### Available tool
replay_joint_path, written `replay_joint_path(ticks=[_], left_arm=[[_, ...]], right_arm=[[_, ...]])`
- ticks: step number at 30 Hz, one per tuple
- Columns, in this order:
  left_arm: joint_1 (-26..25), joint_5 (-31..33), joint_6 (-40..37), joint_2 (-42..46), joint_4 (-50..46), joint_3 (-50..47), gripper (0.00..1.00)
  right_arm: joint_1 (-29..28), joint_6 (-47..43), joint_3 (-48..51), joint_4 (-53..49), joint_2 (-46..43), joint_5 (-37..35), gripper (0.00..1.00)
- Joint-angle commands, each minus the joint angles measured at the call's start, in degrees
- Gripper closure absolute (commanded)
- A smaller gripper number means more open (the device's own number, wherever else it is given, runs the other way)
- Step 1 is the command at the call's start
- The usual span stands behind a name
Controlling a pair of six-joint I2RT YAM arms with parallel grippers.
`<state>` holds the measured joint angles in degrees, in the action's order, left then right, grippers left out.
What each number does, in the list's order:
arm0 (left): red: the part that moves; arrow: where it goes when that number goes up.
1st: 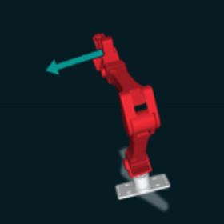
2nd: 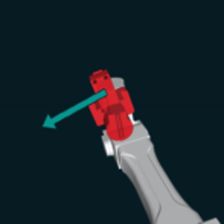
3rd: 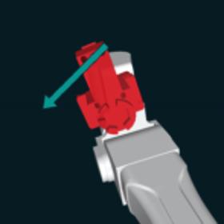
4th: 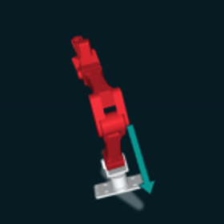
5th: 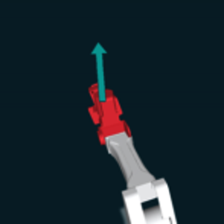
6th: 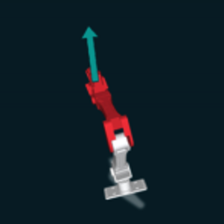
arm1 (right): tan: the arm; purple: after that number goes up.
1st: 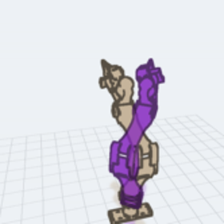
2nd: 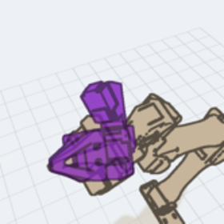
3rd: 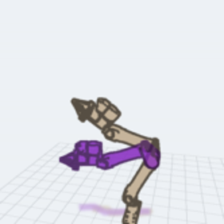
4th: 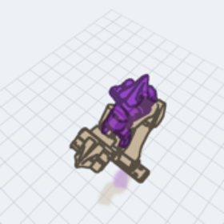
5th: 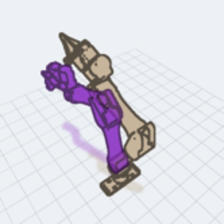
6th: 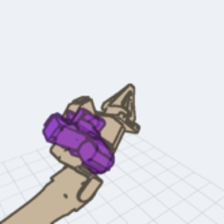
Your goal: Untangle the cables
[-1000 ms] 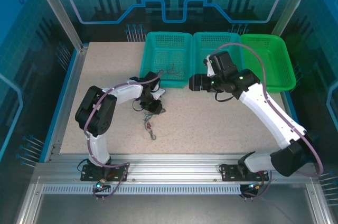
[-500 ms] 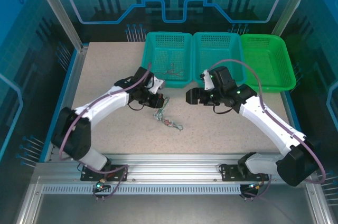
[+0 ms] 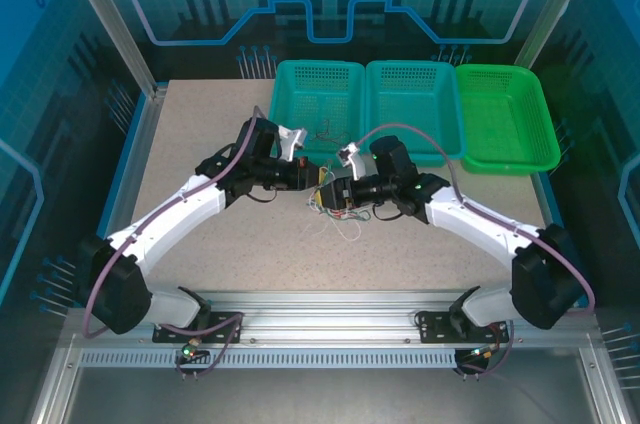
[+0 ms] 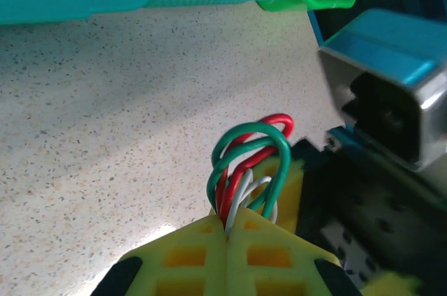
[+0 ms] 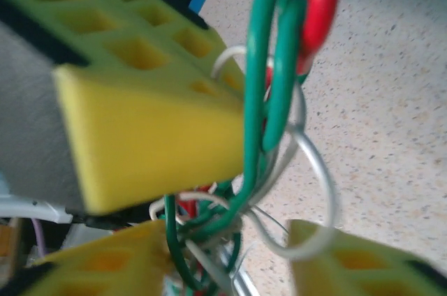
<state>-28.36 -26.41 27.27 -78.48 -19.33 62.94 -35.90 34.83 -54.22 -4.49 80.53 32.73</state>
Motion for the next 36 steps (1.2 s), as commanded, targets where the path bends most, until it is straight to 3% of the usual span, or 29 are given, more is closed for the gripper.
replay_joint_path(ticks=[1,2,4,8,10,12,16,19,21,25,29,36], left_arm=[[0.04,-1.18,3.75,1.71,0.79,2.67,1.00],[0.65,0.12,4.20,2.11,-0.22,2.78,1.00],[2.92,2.22,6.03,3.11,-2.59,2.73,1.00],[9.63,3.75,8.70,8.20,-2.83,-0.95,1.00],[10.90,2.76,8.52,9.42,-2.20,-1.80,1.00],[10.64,-1.45,9.51,8.87,0.95,-2.49,1.00],[7.59,-7.72,11.27,7.61,10.04,-4.18,1.00],[5.47,-9.80,8.80,7.81,12.30,-4.06,0.72],[4.27,-10.68,6.21,7.99,12.21,-4.27,0.65],[2.41,-13.29,4.96,6.84,12.25,-3.50,0.64],[0.38,-9.34,2.15,4.14,7.64,-1.20,0.64],[0.08,-8.11,4.53,1.37,12.79,-1.24,0.65]], right_arm=[[-0.67,1.01,-2.24,1.67,0.69,-0.95,0.92],[-0.34,1.04,-1.76,1.25,0.26,-2.17,1.00],[1.26,2.31,-0.18,0.91,-1.09,-3.66,1.00],[8.97,11.82,10.61,12.62,-6.91,0.60,1.00],[10.59,10.05,11.58,10.38,-9.07,1.70,1.00],[10.34,5.97,9.32,5.96,-9.09,3.99,1.00],[10.34,7.03,7.01,7.79,-7.04,9.67,1.00],[11.01,7.03,5.68,7.86,-6.68,10.35,1.00],[11.87,8.50,5.02,9.45,-5.98,12.29,1.00],[12.33,8.90,1.20,7.34,-3.34,16.17,1.00],[12.27,9.47,-0.57,7.44,-1.37,18.21,1.00],[12.00,10.41,-1.92,9.15,-1.07,21.00,1.00]])
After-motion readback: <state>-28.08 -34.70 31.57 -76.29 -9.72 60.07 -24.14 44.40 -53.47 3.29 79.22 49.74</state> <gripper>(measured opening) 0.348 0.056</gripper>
